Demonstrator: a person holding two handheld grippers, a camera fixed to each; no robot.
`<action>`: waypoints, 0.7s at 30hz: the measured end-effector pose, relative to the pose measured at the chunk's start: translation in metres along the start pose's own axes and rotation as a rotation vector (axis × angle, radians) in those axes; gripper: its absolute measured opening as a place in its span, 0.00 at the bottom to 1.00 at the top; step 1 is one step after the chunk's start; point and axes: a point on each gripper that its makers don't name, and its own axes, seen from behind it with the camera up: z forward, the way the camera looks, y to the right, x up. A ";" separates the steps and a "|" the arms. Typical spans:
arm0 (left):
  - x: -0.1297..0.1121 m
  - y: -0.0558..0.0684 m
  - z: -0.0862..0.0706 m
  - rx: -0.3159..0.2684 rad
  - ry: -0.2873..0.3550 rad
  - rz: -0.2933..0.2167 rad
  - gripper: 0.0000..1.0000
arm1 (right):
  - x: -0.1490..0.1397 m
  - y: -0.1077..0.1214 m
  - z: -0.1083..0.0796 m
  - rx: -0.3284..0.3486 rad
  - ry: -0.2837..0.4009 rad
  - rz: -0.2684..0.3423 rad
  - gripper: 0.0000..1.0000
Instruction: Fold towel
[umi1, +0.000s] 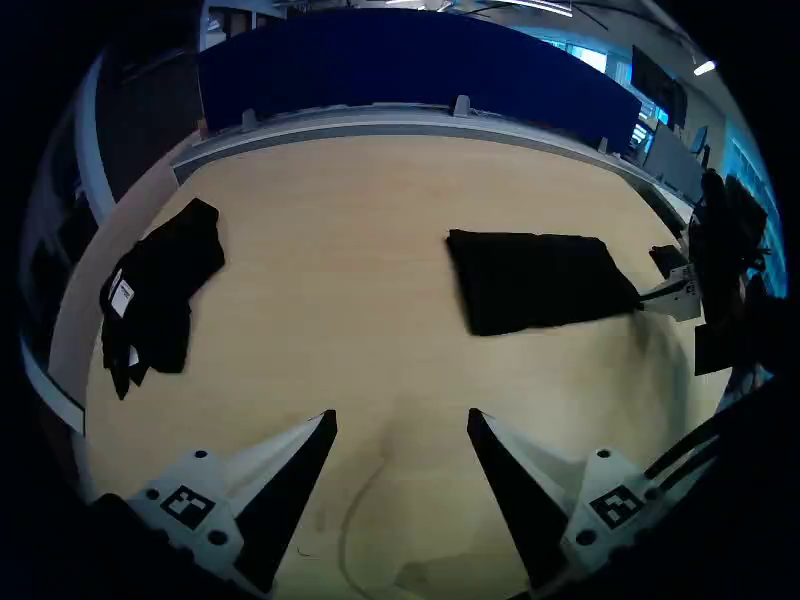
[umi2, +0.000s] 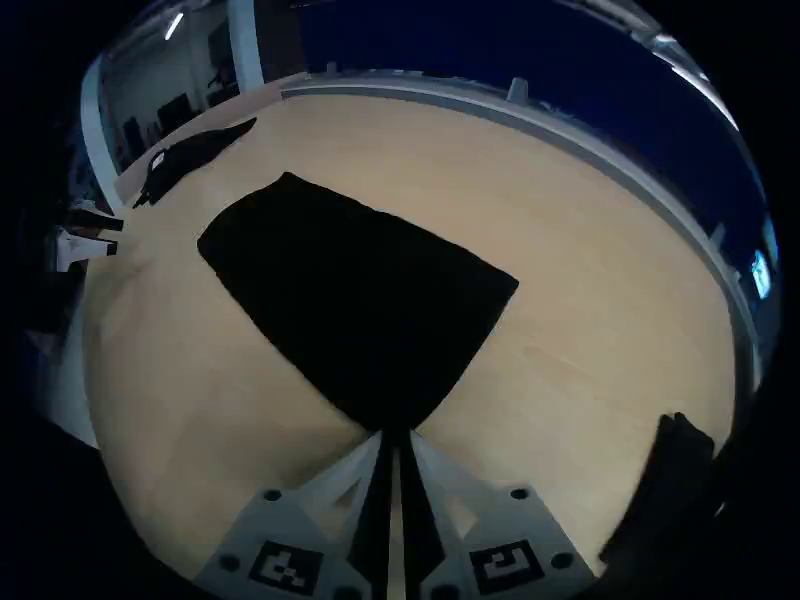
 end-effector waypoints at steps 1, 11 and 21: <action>0.000 0.000 0.000 0.000 0.000 -0.001 0.97 | 0.001 0.000 -0.001 -0.004 0.002 -0.004 0.04; 0.001 -0.007 -0.008 0.010 0.016 -0.023 0.97 | 0.051 -0.008 -0.022 -0.004 0.063 -0.074 0.04; -0.001 -0.016 -0.019 0.016 0.039 -0.067 0.97 | 0.125 -0.027 -0.035 -0.001 0.121 -0.201 0.04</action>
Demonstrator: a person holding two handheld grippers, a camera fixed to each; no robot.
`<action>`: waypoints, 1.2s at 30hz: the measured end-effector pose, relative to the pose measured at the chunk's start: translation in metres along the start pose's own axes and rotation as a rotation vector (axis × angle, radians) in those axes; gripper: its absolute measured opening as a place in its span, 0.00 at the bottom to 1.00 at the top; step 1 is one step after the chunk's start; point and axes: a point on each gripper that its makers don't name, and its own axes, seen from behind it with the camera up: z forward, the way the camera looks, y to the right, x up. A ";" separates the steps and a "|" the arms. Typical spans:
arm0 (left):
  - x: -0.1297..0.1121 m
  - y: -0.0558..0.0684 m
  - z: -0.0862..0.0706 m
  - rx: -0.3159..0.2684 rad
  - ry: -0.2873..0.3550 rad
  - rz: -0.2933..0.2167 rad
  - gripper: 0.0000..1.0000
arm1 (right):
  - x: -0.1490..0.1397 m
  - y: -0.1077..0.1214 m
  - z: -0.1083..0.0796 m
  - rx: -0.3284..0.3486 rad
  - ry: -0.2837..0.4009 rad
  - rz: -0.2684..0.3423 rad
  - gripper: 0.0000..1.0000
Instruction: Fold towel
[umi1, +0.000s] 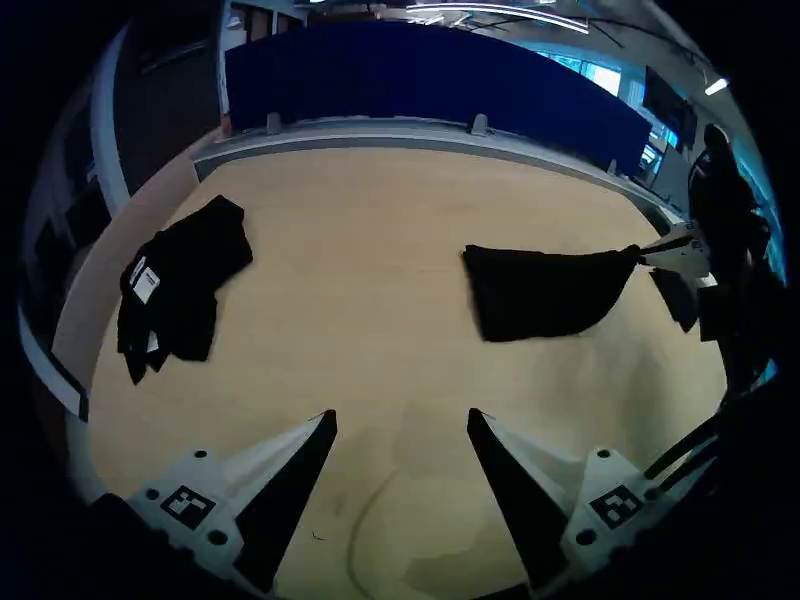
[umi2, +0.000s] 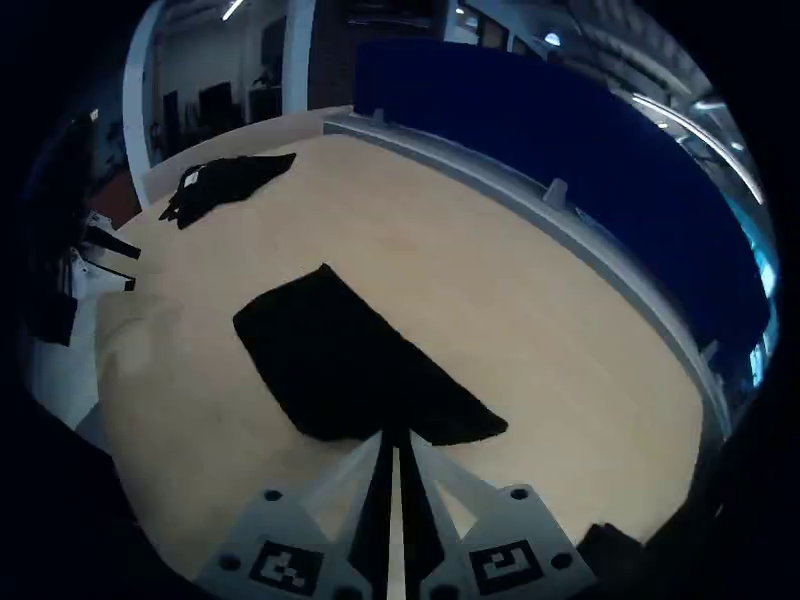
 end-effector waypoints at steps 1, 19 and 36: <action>0.000 0.000 -0.001 -0.002 0.002 -0.008 0.97 | 0.006 -0.002 0.000 0.003 0.004 -0.011 0.04; -0.007 -0.013 -0.022 0.015 0.017 -0.048 0.97 | 0.055 -0.030 0.014 0.054 0.002 -0.159 0.04; -0.021 -0.034 -0.048 0.081 0.053 -0.125 0.97 | 0.070 -0.140 0.097 0.263 -0.096 -0.372 0.04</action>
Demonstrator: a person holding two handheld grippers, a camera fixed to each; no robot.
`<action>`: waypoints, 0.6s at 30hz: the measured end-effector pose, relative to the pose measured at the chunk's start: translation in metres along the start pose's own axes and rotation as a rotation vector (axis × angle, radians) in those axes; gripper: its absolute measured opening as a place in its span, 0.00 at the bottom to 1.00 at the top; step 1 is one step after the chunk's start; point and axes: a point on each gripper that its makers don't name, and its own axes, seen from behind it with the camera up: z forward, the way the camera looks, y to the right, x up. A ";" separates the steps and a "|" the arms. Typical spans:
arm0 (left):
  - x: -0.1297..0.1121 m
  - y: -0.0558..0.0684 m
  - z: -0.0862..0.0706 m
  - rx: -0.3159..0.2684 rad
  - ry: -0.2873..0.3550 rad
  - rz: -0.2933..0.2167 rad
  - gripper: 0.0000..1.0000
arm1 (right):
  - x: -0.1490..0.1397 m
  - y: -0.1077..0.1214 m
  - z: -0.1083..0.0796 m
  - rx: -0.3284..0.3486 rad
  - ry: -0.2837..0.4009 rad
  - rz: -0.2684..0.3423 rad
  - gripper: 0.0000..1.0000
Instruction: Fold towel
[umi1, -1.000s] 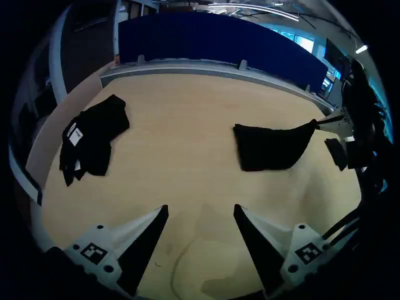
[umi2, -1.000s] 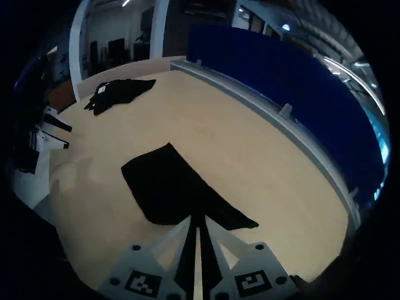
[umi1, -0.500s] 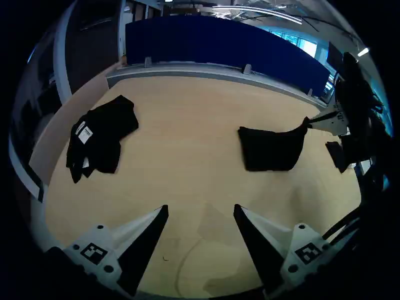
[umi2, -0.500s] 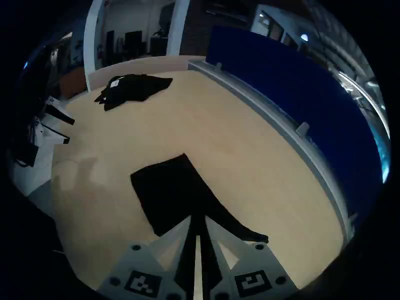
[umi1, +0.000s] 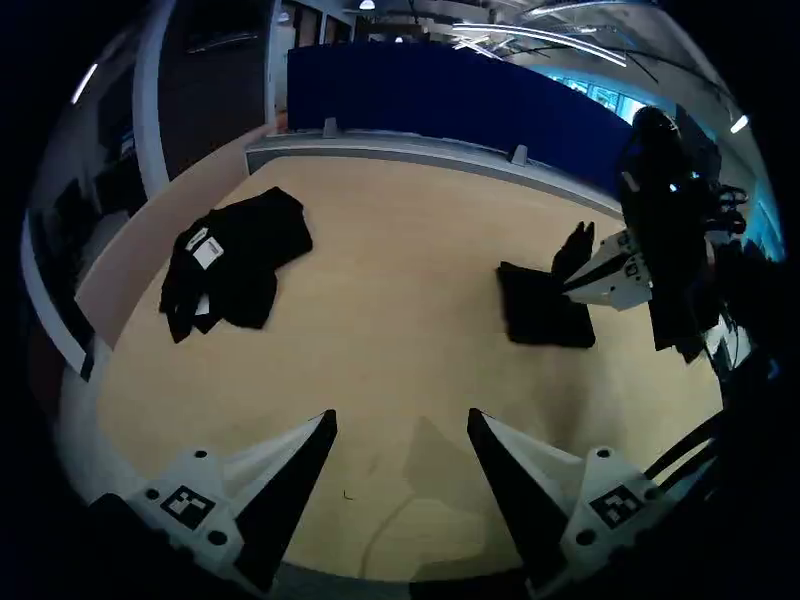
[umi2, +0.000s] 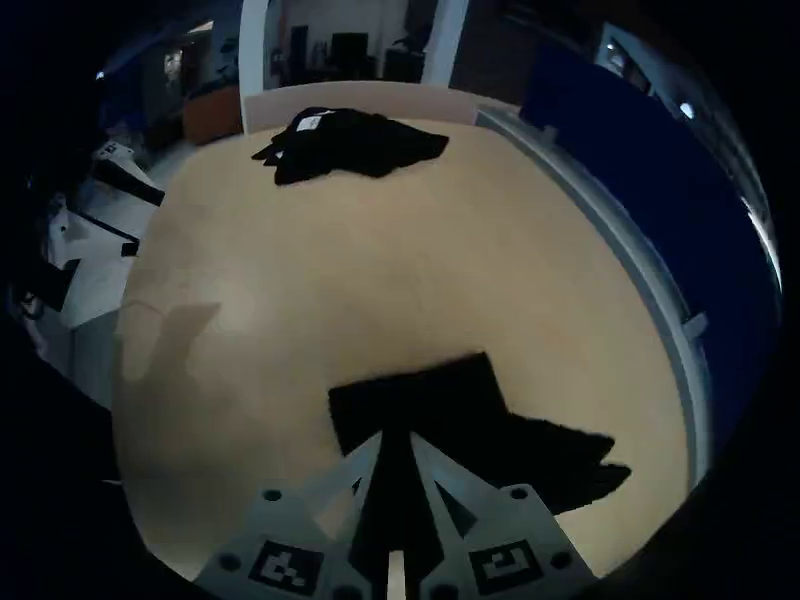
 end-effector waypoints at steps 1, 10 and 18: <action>-0.003 -0.001 -0.001 0.003 -0.001 -0.004 0.97 | -0.001 -0.005 0.008 0.012 -0.010 -0.002 0.04; -0.019 -0.006 -0.002 0.021 -0.009 -0.025 0.97 | -0.006 -0.021 0.039 0.049 -0.048 0.014 0.04; -0.018 -0.004 -0.002 0.016 -0.009 -0.026 0.97 | -0.004 -0.019 0.035 0.033 -0.035 0.023 0.16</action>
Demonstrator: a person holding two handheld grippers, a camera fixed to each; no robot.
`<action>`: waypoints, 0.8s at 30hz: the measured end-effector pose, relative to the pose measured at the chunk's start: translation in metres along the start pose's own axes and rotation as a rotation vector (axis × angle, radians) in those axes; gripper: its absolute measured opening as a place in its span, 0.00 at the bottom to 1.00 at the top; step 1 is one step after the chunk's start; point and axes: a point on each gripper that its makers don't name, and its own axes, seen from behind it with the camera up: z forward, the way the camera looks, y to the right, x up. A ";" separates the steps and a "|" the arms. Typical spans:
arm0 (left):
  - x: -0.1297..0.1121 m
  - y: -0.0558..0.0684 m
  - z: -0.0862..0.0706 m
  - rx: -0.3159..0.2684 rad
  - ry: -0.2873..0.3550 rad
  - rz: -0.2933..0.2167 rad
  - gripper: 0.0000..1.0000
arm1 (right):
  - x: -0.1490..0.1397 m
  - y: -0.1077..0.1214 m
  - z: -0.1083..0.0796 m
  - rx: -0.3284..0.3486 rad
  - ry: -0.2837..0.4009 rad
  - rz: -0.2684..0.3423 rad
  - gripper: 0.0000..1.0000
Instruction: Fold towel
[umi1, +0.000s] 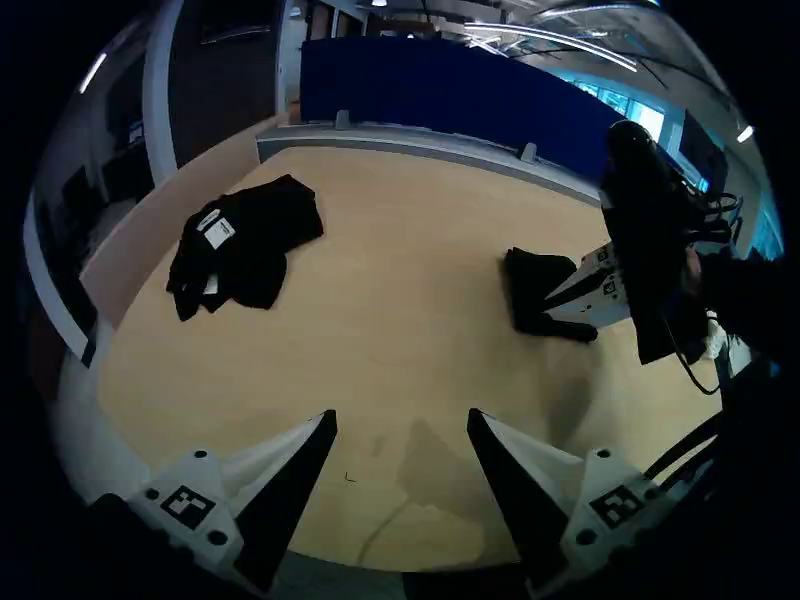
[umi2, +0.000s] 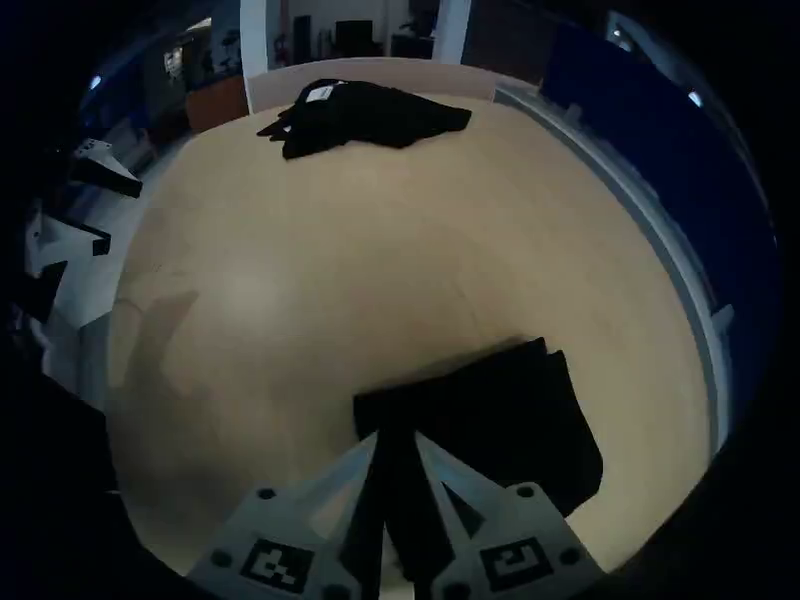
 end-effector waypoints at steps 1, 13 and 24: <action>0.000 0.000 0.000 0.000 0.000 0.002 0.97 | 0.000 0.000 -0.001 -0.002 0.003 0.002 0.22; 0.001 0.001 -0.002 -0.006 0.000 0.005 0.97 | -0.002 -0.003 -0.011 -0.005 0.018 0.016 0.62; 0.003 0.005 0.001 -0.015 -0.001 0.014 0.97 | -0.037 0.003 -0.033 -0.049 0.015 0.101 0.62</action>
